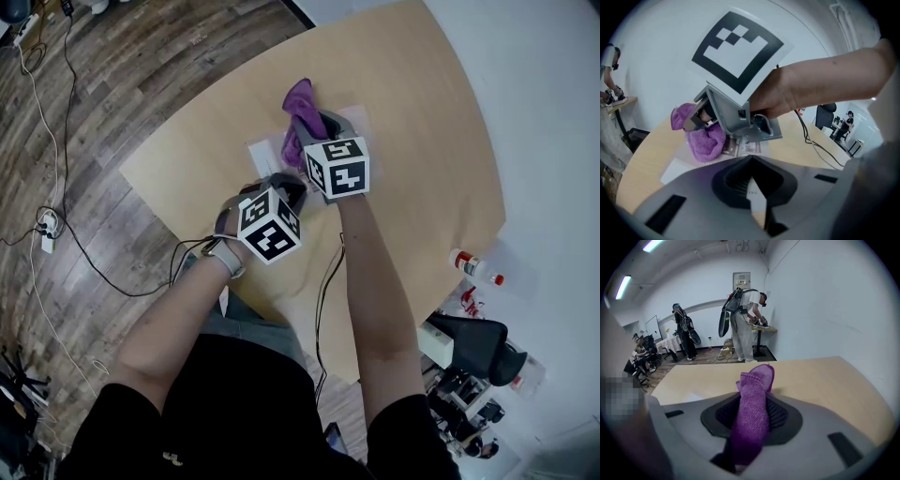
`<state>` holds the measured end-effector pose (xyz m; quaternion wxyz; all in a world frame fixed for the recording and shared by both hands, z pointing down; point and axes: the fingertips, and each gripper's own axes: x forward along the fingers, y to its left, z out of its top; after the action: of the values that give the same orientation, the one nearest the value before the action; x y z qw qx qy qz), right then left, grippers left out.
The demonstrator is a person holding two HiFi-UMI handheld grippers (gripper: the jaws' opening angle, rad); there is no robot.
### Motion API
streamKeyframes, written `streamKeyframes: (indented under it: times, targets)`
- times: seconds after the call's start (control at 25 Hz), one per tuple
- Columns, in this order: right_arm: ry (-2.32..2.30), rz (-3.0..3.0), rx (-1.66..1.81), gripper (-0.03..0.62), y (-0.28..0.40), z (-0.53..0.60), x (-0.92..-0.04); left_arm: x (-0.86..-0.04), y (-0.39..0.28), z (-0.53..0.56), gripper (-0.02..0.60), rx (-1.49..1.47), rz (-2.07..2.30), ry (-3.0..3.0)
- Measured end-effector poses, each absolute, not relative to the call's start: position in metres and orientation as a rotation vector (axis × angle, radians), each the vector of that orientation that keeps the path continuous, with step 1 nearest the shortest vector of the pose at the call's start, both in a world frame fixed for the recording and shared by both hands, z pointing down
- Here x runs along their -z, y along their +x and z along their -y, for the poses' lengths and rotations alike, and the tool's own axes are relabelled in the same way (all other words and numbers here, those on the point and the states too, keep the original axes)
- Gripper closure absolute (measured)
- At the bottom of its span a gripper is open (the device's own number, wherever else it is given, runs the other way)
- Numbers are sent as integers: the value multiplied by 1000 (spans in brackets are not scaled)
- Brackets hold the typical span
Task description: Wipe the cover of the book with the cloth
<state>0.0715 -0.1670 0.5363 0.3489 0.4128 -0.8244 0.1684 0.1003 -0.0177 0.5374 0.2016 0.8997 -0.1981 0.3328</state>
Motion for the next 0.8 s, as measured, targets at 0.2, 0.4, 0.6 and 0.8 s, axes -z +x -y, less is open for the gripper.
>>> streamKeyframes:
  times: [0.2, 0.4, 0.6, 0.8]
  targets:
    - [987, 2175, -451, 467, 59, 144, -536, -537, 98, 17, 561, -913, 517, 2491]
    - [973, 2170, -464, 467, 60, 125, -536, -536, 91, 12, 561, -923, 470, 2516]
    - [983, 2141, -513, 467, 67, 98, -538, -526, 79, -6, 560, -962, 437, 2546]
    - [1129, 2101, -566, 468, 87, 63, -530, -508, 61, -19, 560, -929, 451, 2571]
